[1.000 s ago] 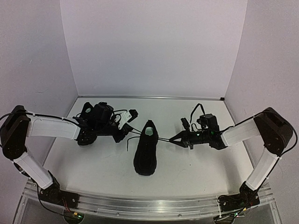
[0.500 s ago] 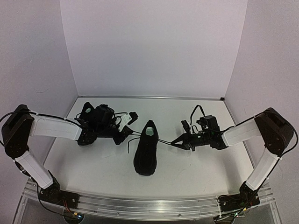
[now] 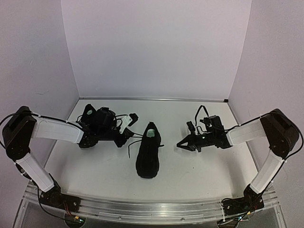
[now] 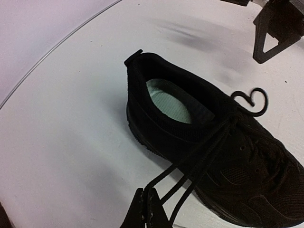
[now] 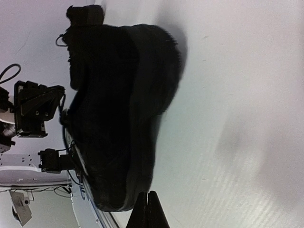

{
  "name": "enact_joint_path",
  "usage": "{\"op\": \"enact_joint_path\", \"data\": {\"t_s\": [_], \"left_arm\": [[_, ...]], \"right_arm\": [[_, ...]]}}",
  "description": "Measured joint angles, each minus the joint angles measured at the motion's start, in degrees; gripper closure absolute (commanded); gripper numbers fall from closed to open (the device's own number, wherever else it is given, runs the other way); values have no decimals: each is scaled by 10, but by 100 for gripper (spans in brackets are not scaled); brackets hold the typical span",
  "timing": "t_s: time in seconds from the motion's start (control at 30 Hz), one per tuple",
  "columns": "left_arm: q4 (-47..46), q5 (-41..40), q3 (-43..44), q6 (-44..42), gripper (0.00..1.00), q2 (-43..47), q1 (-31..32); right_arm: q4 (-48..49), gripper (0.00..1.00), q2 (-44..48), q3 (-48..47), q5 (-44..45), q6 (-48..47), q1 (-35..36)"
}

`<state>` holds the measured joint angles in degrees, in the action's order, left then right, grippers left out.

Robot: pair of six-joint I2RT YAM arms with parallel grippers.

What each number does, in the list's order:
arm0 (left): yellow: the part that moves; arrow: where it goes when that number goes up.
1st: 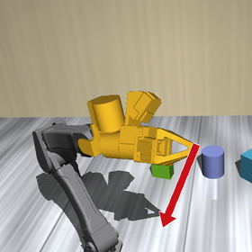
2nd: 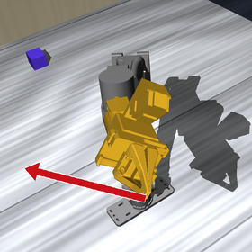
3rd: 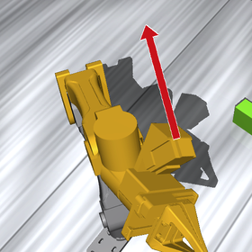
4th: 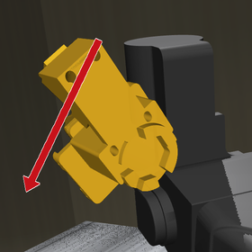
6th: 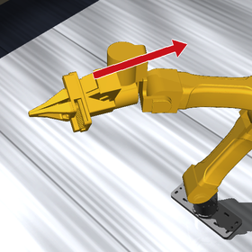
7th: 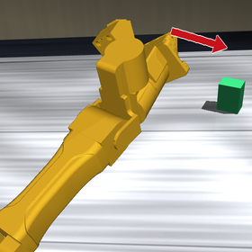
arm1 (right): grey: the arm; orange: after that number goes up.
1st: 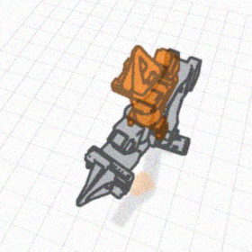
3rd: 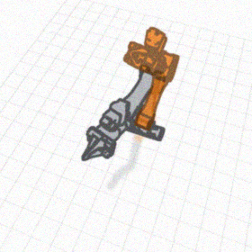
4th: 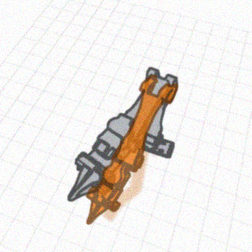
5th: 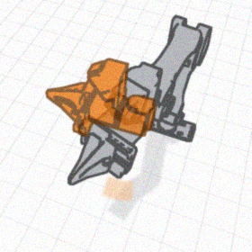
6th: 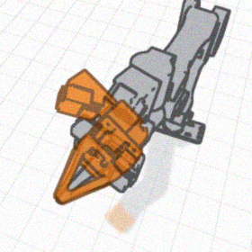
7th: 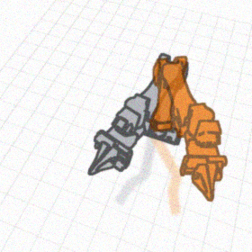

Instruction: Tie the shoes

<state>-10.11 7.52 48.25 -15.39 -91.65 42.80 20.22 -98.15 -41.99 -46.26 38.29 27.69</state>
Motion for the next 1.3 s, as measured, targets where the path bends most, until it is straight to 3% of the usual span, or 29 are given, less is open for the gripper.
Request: {"op": "enact_joint_path", "data": {"t_s": [0.3,0.5,0.63,0.83,1.13,1.3], "left_arm": [[9,-45,-13,21,100,19,-9],[7,0,-13,18,100,20,-9],[6,18,-12,17,100,18,-9],[7,28,-5,15,100,4,-8],[10,29,2,5,100,3,-7],[10,28,2,4,100,3,-7]], "right_arm": [[-51,100,0,5,34,-11,-25],[-66,62,0,-14,-6,-34,-25],[-76,54,-3,-70,-33,-51,-22],[-58,55,-54,-141,-53,-41,-1],[-32,55,-114,-148,-70,1,63],[-2,63,-119,-147,-78,21,69]]}}
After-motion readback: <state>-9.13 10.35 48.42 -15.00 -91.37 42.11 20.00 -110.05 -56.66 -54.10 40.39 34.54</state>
